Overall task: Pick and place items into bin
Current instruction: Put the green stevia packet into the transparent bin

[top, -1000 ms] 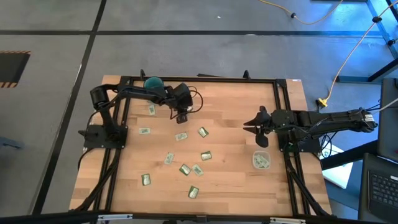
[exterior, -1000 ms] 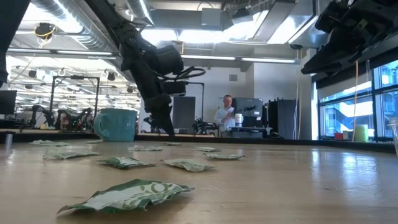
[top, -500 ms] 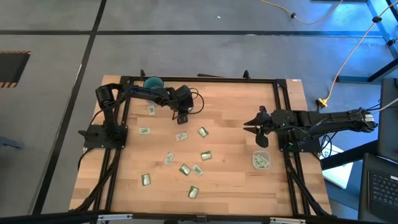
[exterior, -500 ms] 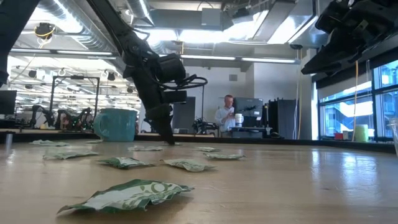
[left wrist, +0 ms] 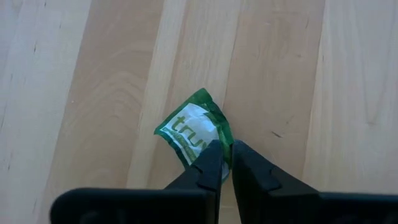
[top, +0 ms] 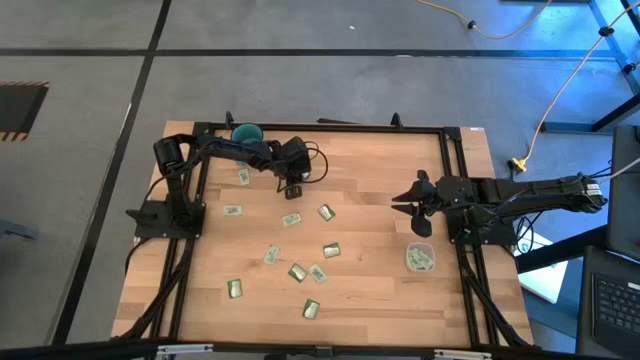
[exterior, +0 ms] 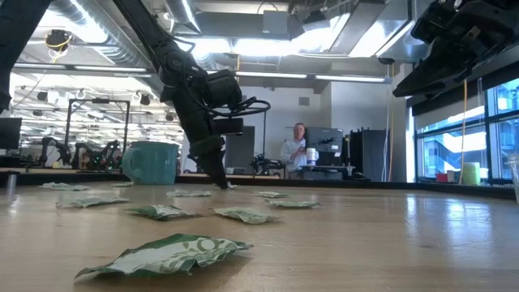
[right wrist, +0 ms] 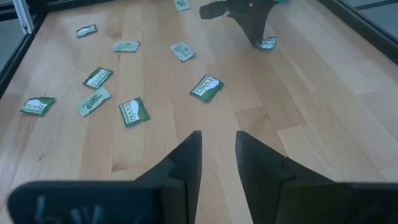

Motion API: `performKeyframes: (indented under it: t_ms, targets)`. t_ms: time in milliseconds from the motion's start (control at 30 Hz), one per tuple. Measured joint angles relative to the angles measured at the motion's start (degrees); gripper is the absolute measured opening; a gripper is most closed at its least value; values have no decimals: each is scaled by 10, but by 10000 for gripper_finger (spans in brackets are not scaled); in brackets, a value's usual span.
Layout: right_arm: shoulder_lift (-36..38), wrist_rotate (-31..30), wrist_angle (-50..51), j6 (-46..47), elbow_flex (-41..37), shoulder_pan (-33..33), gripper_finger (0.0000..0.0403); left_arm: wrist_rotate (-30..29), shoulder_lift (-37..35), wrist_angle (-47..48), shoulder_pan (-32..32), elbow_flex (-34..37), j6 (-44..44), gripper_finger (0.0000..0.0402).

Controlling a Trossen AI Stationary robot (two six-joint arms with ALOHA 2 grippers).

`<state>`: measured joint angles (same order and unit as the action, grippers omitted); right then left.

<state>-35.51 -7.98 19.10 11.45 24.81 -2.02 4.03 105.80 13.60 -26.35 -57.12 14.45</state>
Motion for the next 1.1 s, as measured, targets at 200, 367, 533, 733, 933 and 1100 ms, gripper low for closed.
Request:
performKeyframes:
  t_ms: [200, 367, 533, 733, 933, 1100]
  targets:
    - [0, 0, 0, -2, 0, 0, 102, 2, -12, 11, 4, 3, -4, 22]
    - [0, 0, -3, -15, 0, 0, 102, 33, -54, 2, 19, 2, -16, 21]
    - [-8, -1, -78, -85, 0, 0, 102, 158, -86, -53, 36, 2, -87, 22]
    - [-66, 1, -174, -208, 0, 0, 102, 364, -88, -199, 53, 1, -233, 22]
    - [-168, 6, -297, -322, 0, -1, 102, 456, -88, -284, 73, 1, -337, 23]
    - [-239, 12, -411, -393, 0, -1, 102, 476, -88, -293, 91, 1, -383, 24]
